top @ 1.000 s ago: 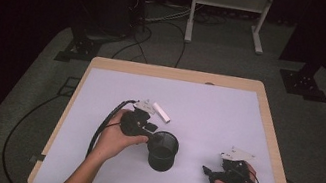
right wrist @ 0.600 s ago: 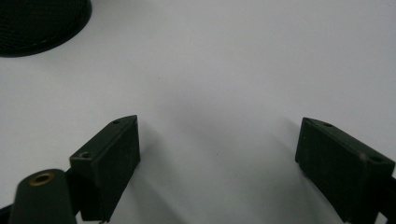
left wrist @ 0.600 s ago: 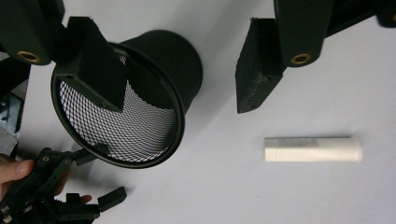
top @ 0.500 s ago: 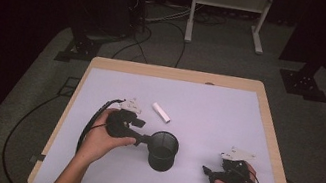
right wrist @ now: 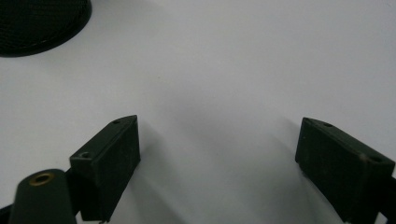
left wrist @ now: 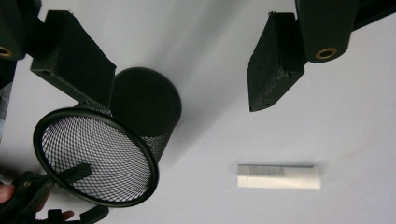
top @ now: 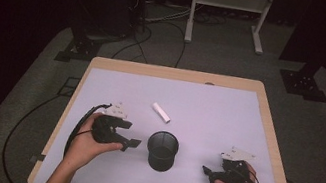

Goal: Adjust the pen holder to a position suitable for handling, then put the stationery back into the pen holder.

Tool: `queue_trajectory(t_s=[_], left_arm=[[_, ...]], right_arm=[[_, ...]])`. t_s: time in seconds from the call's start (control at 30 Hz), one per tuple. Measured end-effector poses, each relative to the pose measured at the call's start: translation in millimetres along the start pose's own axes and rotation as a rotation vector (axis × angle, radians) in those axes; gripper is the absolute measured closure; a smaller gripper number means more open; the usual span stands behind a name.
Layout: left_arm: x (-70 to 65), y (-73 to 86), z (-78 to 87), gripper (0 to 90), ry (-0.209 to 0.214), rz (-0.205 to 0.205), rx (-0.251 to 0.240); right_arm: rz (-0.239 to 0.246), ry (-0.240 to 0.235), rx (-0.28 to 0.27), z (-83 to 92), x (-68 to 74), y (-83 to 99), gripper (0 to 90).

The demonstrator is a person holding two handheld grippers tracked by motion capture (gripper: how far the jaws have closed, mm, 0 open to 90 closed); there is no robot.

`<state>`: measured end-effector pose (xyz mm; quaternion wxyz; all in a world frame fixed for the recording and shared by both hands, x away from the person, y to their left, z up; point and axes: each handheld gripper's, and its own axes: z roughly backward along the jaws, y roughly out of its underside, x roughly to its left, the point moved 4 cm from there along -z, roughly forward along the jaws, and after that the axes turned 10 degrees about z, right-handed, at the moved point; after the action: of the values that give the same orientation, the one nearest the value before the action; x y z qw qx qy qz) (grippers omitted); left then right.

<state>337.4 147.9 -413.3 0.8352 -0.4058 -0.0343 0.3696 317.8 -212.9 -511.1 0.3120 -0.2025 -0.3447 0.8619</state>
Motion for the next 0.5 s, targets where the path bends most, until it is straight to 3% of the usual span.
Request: queue_trajectory(t_s=[0.5], left_arm=[[22.1, 40.9, 5.4, 10.8, -0.084, 0.053, 0.003]], right_arm=[[-0.003, 0.0, 0.0, -0.1, 0.1, -0.1, 12.9]])
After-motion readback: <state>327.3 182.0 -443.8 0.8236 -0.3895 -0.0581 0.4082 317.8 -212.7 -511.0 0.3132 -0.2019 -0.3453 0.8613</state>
